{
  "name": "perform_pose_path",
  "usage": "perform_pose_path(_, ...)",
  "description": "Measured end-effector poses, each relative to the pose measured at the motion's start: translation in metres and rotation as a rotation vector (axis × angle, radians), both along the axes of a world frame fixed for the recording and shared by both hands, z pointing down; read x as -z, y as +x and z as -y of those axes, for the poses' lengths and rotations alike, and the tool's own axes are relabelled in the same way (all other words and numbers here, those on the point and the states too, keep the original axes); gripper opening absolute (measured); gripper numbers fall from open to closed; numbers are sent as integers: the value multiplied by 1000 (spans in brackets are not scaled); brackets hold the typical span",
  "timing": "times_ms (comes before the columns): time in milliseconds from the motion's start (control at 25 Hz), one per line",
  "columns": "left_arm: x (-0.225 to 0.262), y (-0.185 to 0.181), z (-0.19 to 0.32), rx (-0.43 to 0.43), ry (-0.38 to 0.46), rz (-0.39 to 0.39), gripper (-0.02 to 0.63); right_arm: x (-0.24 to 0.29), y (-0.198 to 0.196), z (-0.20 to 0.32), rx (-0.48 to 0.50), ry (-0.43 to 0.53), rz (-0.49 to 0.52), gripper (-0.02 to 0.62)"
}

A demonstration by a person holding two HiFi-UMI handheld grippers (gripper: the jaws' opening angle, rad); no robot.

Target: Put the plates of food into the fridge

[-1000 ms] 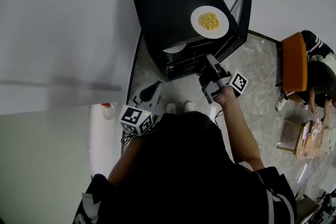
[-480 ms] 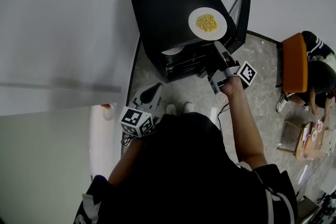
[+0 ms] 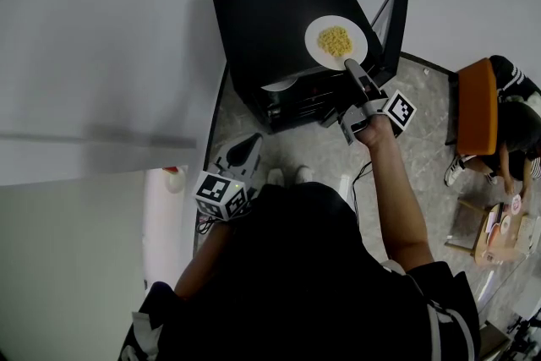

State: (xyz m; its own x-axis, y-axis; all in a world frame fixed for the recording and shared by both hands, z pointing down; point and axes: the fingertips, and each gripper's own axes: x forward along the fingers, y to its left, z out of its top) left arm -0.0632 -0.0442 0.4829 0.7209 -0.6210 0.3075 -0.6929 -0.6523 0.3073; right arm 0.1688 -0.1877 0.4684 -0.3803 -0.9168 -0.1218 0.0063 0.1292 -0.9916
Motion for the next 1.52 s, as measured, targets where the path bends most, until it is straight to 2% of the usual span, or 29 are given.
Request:
perform_pose_path(120,1,3,2,-6,1,3,23,-6,0,1,15,-19,-14,61)
perform_pose_path(320,1,6,4,-11,-3,10,23,-3,-1,-3,34,-23,-45,57)
perform_pose_path(440,2,9,4,-21,-3,8,23,-2,1,-8,27,-37,-20,55)
perform_pose_path(840,-1,17,11,-54,-5,0,23,1,1,-31,65,-35,-44,54)
perform_pose_path(1160,-2,21,9,-71,-9,1,23,1,4,-58,73,-39,-12,54)
perform_pose_path(1360,13,30,-22,-76,11,4,23,21,13,-105,95,15,-26,54)
perform_pose_path(1520,11,30,-16,-81,3,2,23,22,16,-110,95,36,-11,54)
